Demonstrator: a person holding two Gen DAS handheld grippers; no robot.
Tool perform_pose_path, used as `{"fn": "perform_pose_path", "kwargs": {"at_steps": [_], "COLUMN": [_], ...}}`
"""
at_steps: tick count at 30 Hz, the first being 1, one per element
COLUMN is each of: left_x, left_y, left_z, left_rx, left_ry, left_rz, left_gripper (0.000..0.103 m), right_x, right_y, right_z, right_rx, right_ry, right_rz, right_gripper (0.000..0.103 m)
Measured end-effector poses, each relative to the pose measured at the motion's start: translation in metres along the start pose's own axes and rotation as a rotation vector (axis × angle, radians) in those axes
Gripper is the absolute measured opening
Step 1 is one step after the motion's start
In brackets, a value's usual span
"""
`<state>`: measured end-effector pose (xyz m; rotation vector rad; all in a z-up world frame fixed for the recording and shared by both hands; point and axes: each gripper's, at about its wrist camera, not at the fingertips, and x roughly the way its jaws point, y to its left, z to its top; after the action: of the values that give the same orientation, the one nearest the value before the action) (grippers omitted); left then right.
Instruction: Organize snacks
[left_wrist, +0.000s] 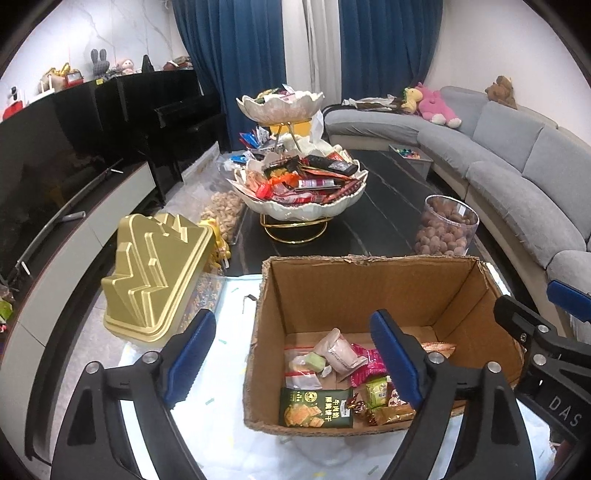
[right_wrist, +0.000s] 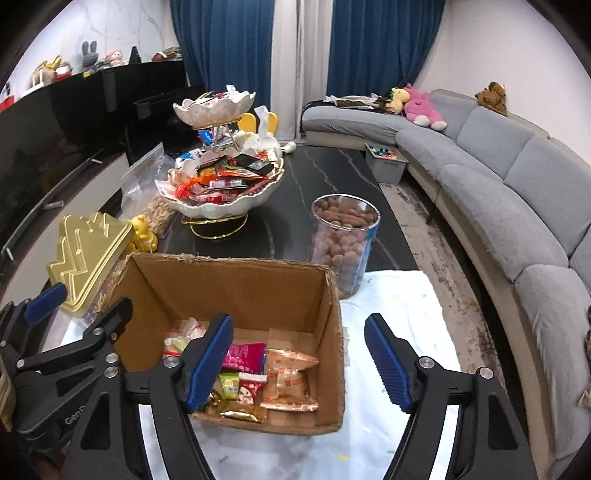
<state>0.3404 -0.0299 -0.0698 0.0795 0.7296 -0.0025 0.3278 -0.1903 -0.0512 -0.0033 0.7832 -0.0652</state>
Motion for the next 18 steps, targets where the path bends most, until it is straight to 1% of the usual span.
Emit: {"fn": "perform_pose_path", "kwargs": {"at_steps": [4, 18], "left_x": [-0.012, -0.059], "left_y": [0.002, 0.006], "left_z": [-0.002, -0.016], "left_rx": [-0.001, 0.005], "left_ry": [-0.011, -0.027], "left_rz": [0.003, -0.001], "left_gripper": [0.091, 0.091], "right_x": [-0.011, -0.063], "right_y": [-0.002, -0.004], "right_z": [-0.003, -0.022], "right_rx": [0.004, -0.012], "right_ry": [-0.013, -0.070], "right_rz": [-0.006, -0.007], "right_gripper": [0.074, 0.074]}}
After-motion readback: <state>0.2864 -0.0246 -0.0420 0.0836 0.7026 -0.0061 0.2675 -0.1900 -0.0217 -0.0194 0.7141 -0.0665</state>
